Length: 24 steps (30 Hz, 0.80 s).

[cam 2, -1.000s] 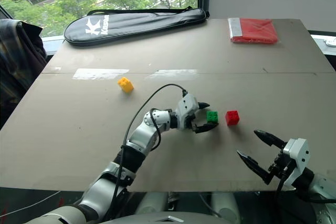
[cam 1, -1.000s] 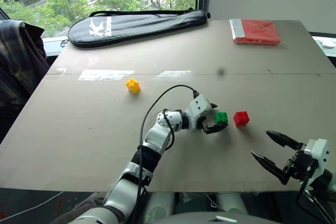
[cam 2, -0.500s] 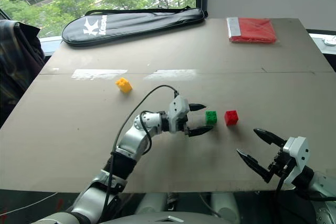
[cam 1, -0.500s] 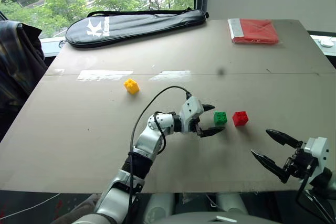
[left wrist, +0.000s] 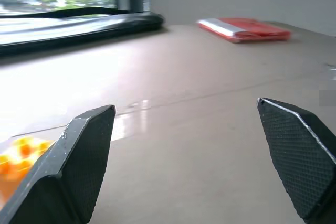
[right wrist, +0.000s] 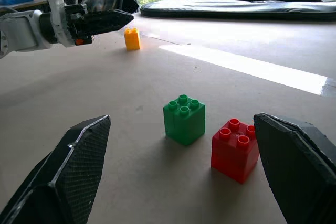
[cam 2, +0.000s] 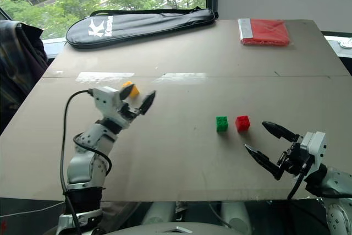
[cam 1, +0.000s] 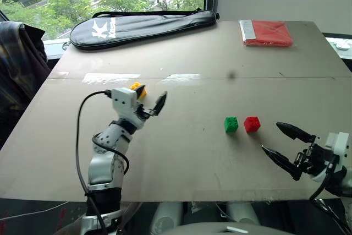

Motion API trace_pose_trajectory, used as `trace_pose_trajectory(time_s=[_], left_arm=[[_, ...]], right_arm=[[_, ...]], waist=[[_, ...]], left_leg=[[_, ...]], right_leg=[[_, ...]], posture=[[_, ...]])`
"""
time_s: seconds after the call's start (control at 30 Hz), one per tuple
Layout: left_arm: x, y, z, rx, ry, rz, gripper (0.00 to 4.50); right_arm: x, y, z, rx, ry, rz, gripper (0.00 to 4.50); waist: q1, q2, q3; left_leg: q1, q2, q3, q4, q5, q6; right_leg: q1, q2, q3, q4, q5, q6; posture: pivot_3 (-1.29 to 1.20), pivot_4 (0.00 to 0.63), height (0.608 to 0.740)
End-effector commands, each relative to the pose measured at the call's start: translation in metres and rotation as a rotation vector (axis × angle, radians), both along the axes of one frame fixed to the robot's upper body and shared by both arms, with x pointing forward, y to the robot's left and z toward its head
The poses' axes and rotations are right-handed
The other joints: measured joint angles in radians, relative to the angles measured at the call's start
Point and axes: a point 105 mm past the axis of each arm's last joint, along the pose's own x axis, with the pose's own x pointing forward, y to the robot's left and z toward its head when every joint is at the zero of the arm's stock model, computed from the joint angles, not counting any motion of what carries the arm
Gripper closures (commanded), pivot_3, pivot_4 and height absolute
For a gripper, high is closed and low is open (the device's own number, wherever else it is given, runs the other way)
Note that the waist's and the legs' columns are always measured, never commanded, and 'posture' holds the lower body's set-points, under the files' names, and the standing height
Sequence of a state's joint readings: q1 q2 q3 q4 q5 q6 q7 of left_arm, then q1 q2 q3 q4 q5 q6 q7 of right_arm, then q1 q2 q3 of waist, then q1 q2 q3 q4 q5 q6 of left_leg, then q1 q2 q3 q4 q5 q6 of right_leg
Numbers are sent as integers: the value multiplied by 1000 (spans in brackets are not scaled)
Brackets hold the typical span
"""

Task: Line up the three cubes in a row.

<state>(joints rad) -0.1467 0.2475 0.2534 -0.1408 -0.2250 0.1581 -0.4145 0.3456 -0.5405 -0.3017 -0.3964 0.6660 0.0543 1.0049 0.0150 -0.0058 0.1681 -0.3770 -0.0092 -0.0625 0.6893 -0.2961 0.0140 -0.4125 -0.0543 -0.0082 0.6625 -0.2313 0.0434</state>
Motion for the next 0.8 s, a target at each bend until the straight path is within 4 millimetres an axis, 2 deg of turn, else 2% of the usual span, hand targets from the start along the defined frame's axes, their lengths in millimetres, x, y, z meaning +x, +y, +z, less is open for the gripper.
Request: trace_pose_trajectory(time_s=[0.03, 0.2, 0.37, 0.53, 0.67, 0.73, 0.8], left_arm=[[8, 31, 3, 60, -26, 258, 73], [21, 31, -13, 88, 24, 271, 73], [44, 27, -36, 141, 117, 127, 73], [64, 46, -42, 196, 168, 57, 73], [72, 54, -47, 201, 228, -35, 73], [73, 52, -46, 183, 237, -97, 578], [72, 50, -45, 158, 245, -157, 1333]], right_arm=[[1, 9, 9, 6, -46, 52, 0], [6, 12, 13, 5, -62, 61, 0], [8, 17, 17, 4, -71, 71, 0], [9, 18, 20, 3, -76, 73, 0], [7, 20, 21, 4, -75, 77, 0], [6, 20, 22, 5, -75, 82, 0], [5, 20, 23, 7, -76, 90, 0]], waist=[[4, 0, 0], [3, -1, 0], [-2, -1, 0], [-3, -1, 0], [-3, -1, 0], [-3, -1, 0], [-4, -1, 0]], left_leg=[[0, -1, -1, 0, 0, 0], [-1, -3, -1, 0, 0, 0], [-1, -4, -1, 0, 0, 0], [0, -4, 1, 0, 0, 0], [0, -4, 1, 0, 0, 0], [0, -5, 1, 0, 0, 0], [0, -5, 2, 0, 0, 0]], right_leg=[[0, 0, -1, 0, 0, 0], [0, -1, 0, 0, 0, 0], [0, 0, -1, 0, 0, 0], [0, 1, -3, 1, 0, 0], [0, 0, -2, 1, 0, 0], [0, 0, -2, 1, 1, 0], [0, 0, -2, 1, 1, 0]], posture=[[0, 150, 700], [0, 150, 700], [0, 150, 700], [0, 150, 700], [0, 150, 700], [0, 150, 700], [0, 150, 700]])
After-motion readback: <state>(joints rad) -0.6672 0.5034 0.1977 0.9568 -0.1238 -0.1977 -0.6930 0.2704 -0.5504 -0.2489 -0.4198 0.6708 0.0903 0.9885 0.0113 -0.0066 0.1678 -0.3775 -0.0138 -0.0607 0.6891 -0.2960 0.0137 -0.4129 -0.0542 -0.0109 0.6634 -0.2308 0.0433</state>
